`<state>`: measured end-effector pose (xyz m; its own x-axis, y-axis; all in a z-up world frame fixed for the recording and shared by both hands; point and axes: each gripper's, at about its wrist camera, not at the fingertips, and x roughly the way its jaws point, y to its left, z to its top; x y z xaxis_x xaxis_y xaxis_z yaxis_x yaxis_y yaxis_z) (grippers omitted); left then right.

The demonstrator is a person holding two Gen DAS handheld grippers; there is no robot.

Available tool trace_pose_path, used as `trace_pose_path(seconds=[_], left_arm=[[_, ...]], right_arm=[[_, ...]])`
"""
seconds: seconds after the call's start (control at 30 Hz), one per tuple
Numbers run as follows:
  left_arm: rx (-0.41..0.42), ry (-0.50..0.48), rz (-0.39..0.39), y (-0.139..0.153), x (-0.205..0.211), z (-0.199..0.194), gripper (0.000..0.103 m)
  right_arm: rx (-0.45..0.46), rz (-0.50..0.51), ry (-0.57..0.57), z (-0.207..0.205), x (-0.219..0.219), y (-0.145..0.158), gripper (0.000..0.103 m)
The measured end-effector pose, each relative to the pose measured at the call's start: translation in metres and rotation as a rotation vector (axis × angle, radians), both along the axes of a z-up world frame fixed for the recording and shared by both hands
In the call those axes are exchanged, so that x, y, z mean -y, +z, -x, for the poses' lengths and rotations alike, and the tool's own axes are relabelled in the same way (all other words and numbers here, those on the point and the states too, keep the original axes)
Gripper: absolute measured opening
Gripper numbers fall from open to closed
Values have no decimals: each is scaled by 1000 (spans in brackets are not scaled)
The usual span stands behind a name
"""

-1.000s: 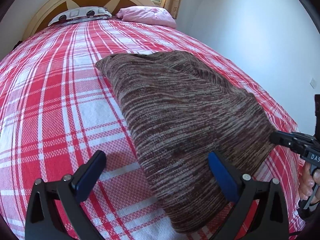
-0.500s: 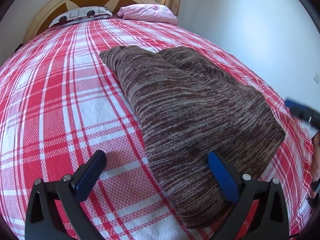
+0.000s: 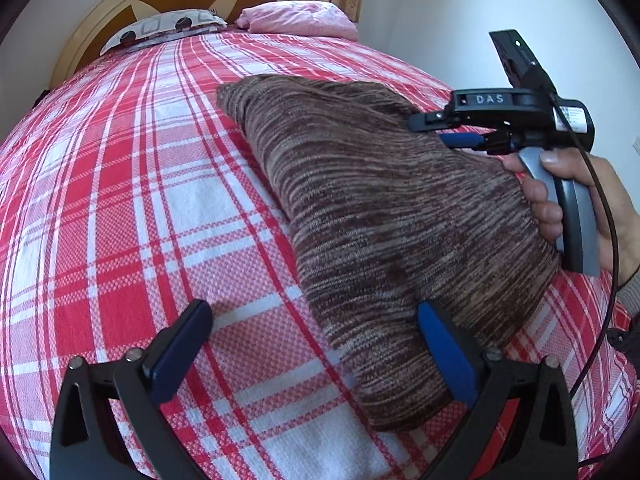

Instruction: Fold small clothes

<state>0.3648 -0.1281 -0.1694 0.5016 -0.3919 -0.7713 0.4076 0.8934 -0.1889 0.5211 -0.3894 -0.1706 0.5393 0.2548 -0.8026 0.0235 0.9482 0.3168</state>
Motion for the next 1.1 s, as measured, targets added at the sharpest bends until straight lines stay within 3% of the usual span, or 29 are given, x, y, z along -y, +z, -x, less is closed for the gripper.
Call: trace_pose_path(seconds=[0.13,0.23,0.33,0.43,0.5,0.63,0.73,0.93,1.1], left_arm=[[-4,1,14,0,-2,-1,103],[-4,2,10,0,-1,-2,103],[-2,3,4,0,0,0,103],[0,3,-6,0,1,0,103],[0,3,-5,0,1,0,103],[0,4,-5,0,1,0,103],[-2,6,-4,-1,1,-1,103],[-5,7,-4,-1,1,-4,103],[-17,12,5,-1,1,-12,103]], right_arm=[[18,49,49,13,-3,6,63],[97,28,19,29,1,28,63],[136,19,109,37,-19,37,63],[-10,200,219,35,-48,4,64],[51,244,244,43,-52,6,64],[77,113,186,49,-26,16,64],[115,97,122,45,-4,21,64],[74,-56,27,27,38,11,64],[53,-92,12,14,40,-3,64]])
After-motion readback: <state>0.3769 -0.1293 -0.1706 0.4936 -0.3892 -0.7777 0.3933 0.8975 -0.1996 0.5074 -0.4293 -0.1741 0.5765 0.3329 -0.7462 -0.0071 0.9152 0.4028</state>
